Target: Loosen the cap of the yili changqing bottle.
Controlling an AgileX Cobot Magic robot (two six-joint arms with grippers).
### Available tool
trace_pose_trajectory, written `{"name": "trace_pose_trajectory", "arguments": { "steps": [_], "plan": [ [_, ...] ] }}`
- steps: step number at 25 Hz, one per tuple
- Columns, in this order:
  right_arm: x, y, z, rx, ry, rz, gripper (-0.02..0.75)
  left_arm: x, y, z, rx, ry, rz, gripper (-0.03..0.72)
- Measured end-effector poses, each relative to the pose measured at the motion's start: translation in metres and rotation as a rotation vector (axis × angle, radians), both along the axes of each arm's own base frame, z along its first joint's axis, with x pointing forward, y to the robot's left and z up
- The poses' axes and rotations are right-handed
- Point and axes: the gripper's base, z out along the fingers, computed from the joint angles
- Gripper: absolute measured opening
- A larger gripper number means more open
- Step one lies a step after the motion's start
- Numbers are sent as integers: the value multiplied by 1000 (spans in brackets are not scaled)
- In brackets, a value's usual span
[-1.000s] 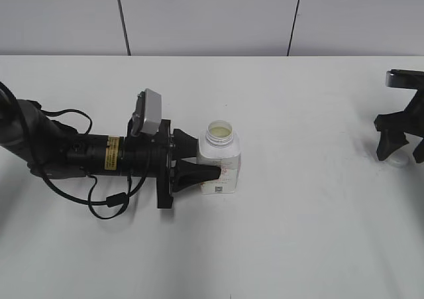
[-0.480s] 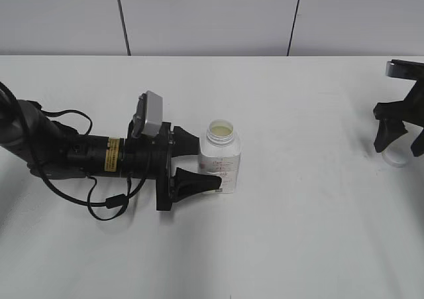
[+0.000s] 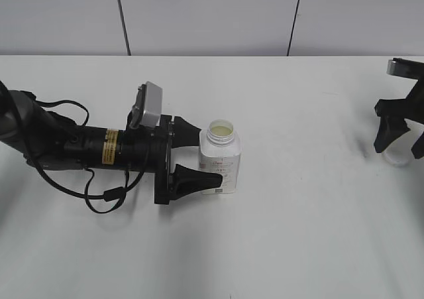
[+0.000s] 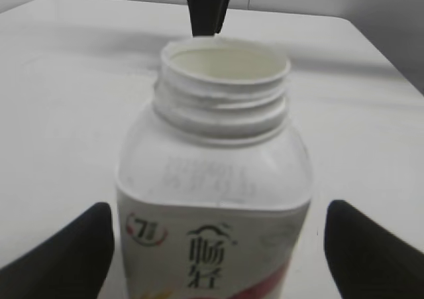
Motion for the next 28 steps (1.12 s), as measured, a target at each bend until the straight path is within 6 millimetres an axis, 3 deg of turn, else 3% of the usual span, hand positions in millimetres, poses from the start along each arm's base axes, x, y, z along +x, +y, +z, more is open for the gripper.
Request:
{"name": "trace_pose_trajectory", "arguments": {
  "steps": [9, 17, 28],
  "plan": [
    [-11, 4, 24, 34, 48, 13, 580, -4, 0, 6, 23, 41, -46, 590],
    [-17, 4, 57, 19, -24, 22, 581, -3, 0, 12, 23, 28, -43, 589],
    [-21, 4, 79, 12, -87, 20, 582, -1, 0, 73, -19, -62, -27, 589]
  ]
}}
